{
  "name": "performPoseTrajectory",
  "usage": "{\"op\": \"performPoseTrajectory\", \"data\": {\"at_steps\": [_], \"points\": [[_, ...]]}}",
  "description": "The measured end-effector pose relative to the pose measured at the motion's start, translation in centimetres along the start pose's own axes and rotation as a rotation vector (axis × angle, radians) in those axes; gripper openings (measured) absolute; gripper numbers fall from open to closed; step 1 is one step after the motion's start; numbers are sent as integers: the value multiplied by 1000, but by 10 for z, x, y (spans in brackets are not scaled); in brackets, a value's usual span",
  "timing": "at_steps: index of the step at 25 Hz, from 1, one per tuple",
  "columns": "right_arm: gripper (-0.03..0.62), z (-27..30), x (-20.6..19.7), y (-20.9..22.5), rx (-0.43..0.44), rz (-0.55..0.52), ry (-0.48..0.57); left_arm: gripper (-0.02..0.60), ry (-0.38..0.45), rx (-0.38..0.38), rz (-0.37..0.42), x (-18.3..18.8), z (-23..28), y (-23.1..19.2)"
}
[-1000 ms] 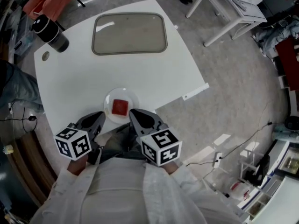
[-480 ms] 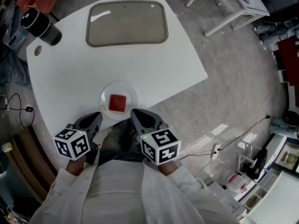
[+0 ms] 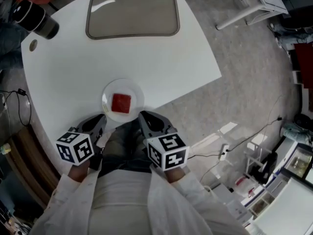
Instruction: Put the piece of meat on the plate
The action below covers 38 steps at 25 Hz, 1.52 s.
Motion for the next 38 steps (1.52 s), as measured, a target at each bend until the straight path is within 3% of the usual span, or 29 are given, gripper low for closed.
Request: {"op": "performPoseTrajectory", "data": {"at_steps": [6, 19, 25, 38], "points": [[17, 1, -10, -4, -13, 16, -21, 12, 29, 25, -78, -7, -5, -4], [20, 11, -14, 4, -53, 18, -43, 14, 17, 34, -109, -13, 2, -10], [77, 14, -13, 7, -58, 43, -53, 15, 17, 26, -117, -8, 2, -10], [94, 19, -18, 7, -32, 94, -59, 86, 17, -14, -155, -7, 6, -8]]}}
Point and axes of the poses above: the fingertips, and each gripper's own axes: z forward along the fingers, y to its right, x out of its top, the point moved 6 cm from there along -z, backward along the fingers, and after that the axes turned 4 degrees about -y, right-handed, at the moved point
